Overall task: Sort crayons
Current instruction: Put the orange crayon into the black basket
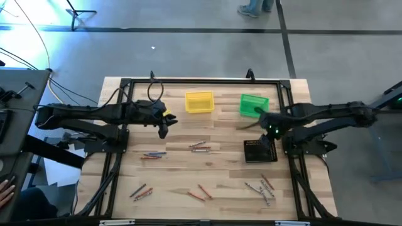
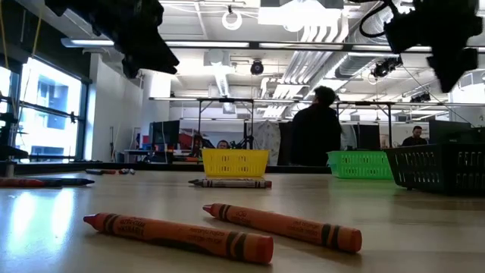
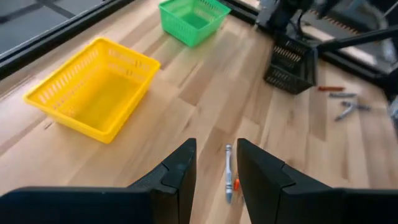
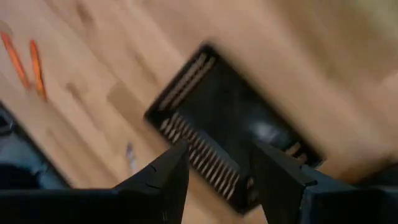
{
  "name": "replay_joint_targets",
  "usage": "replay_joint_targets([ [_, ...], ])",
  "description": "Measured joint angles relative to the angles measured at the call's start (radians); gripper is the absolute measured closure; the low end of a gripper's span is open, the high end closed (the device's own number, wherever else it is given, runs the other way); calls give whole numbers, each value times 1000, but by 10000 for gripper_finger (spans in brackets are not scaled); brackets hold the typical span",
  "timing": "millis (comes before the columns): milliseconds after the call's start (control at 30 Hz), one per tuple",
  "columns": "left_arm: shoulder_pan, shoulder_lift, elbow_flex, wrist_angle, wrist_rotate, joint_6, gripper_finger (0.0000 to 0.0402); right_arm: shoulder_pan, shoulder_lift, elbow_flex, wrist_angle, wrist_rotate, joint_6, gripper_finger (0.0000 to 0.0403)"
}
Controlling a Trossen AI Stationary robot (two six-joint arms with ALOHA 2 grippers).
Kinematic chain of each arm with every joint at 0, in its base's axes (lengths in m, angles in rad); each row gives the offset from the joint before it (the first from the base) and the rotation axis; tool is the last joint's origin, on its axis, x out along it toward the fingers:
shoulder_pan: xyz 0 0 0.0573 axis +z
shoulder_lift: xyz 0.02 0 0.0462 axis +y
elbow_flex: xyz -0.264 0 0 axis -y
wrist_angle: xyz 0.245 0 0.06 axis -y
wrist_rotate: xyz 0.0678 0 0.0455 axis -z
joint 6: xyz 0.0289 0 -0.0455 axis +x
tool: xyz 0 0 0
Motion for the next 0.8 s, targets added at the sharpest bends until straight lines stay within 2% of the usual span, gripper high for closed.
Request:
replay_joint_targets([
  [133, -50, 12, 0, 4, -136, 21, 300, 137, 60, 0, 30, -70, 159, 242],
  [267, -94, 13, 0, 23, -291, 33, 300, 285, 113, 0, 104, -92, 339, 242],
  [433, -144, 13, 0, 34, -399, 70, 300, 440, 184, 0, 209, -100, 531, 242],
  [633, -217, 19, -12, 26, -497, 80, 300, 490, 261, 0, 202, -145, 603, 242],
  [800, -245, 14, -12, 71, -521, 183, 300, 506, 344, 0, 210, -131, 650, 242],
])
